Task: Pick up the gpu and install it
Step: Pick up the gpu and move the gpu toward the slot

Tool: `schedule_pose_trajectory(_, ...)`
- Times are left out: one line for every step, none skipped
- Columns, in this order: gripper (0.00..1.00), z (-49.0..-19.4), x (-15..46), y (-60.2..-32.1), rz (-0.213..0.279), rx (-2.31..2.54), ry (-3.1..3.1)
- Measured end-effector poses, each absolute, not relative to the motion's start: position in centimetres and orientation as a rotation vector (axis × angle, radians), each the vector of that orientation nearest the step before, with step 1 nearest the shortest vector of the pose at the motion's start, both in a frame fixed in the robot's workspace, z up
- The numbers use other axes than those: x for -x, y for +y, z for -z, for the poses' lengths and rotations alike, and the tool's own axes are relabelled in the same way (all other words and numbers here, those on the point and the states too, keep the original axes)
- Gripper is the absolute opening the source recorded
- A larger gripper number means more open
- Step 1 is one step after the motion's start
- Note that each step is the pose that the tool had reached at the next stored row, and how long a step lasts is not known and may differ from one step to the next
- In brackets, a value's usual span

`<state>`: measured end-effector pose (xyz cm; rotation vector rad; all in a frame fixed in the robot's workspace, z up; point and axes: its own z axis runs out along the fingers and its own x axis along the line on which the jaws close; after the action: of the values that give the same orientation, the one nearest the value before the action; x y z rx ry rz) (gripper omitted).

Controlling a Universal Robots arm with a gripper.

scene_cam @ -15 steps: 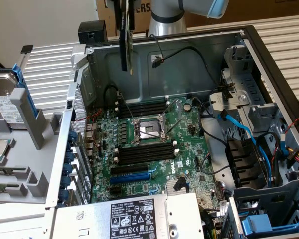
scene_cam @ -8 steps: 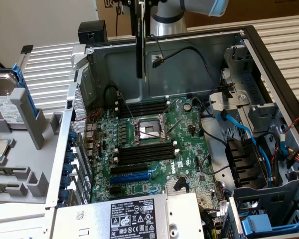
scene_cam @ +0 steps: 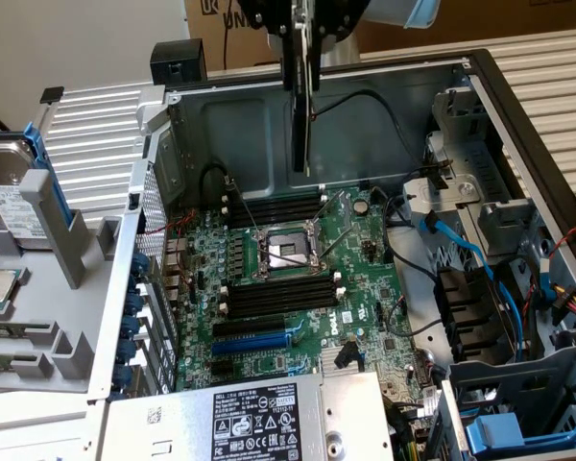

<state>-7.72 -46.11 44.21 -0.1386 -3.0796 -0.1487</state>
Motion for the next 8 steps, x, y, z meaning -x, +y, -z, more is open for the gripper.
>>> schedule_pose_trajectory(0.26,-44.0,7.7,-46.1,0.149,0.139,-3.08)
schedule_pose_trajectory(0.26,-43.8,7.7,-46.1,0.149,0.139,-3.08)
schedule_pose_trajectory(0.26,-43.7,7.7,-46.1,0.149,0.139,-3.08)
schedule_pose_trajectory(0.26,-43.5,7.7,-46.1,0.149,0.139,-3.08)
schedule_pose_trajectory(0.26,-43.3,7.7,-46.0,0.149,0.139,-3.08)
schedule_pose_trajectory(0.26,-43.1,7.7,-45.9,0.149,0.139,-3.08)
schedule_pose_trajectory(0.26,-42.9,7.7,-45.9,0.149,0.139,-3.08)
schedule_pose_trajectory(0.26,-42.8,7.7,-45.8,0.149,0.139,-3.08)
